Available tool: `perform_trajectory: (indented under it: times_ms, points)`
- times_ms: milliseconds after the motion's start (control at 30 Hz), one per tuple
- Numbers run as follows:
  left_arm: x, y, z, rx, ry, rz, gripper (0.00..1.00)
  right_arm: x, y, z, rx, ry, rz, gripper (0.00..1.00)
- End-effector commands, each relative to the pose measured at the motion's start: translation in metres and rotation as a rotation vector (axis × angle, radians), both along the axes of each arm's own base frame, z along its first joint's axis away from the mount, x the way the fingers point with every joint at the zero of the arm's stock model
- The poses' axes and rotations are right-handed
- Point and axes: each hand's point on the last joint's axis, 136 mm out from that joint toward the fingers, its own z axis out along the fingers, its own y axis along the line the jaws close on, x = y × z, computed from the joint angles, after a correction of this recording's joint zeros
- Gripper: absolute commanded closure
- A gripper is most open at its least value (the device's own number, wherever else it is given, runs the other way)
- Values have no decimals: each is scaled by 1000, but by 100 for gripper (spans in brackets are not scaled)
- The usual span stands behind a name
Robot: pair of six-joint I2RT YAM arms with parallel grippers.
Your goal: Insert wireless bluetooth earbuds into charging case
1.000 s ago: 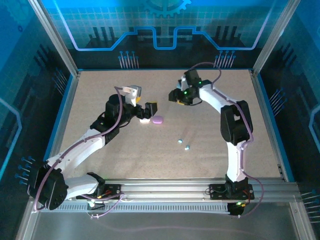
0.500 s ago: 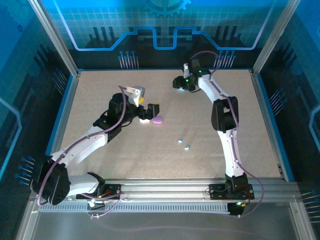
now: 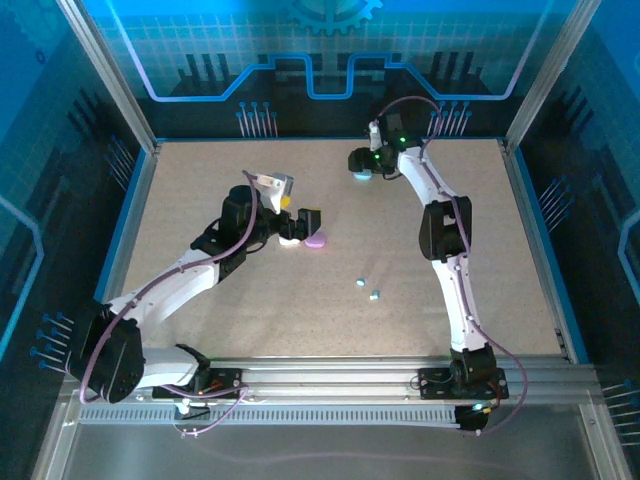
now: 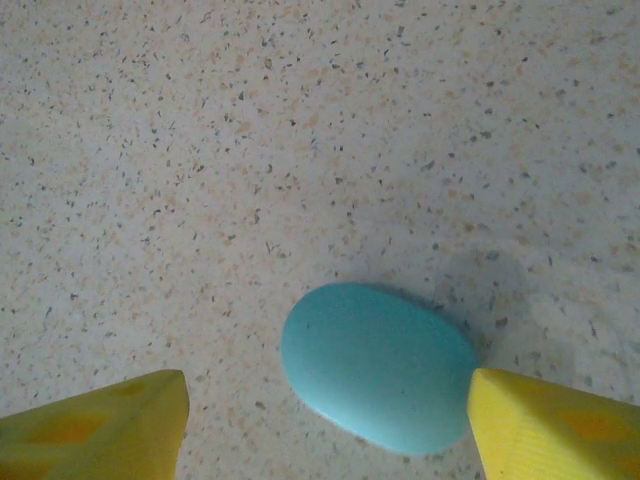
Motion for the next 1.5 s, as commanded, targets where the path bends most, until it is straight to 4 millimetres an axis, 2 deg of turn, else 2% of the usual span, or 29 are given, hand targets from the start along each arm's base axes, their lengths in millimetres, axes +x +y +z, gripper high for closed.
perform_trajectory:
  times_ms: [0,167,433,667,833,1000,1167,1467]
  points:
    - [4,-2,14,-11,-29,-18,1,9,-5,-13,27,-1,27,23]
    - [4,-3,14,-16,-25,-20,1,18,-3,-9,39,-42,38,21]
    - [5,-4,13,-17,-23,-23,1,11,13,-12,76,-34,115,23]
    - [4,-3,14,-15,-26,-22,1,-6,24,-20,104,30,158,28]
    - [3,-3,17,-19,-31,-22,1,-21,32,-17,100,62,203,29]
    - [2,-2,19,-22,-36,-20,1,-35,38,-19,26,55,274,29]
    - [0,-1,22,-24,-43,-19,1,-40,35,-25,-65,57,297,30]
    - [0,1,22,-17,-47,-12,1,-45,42,-37,-241,13,370,40]
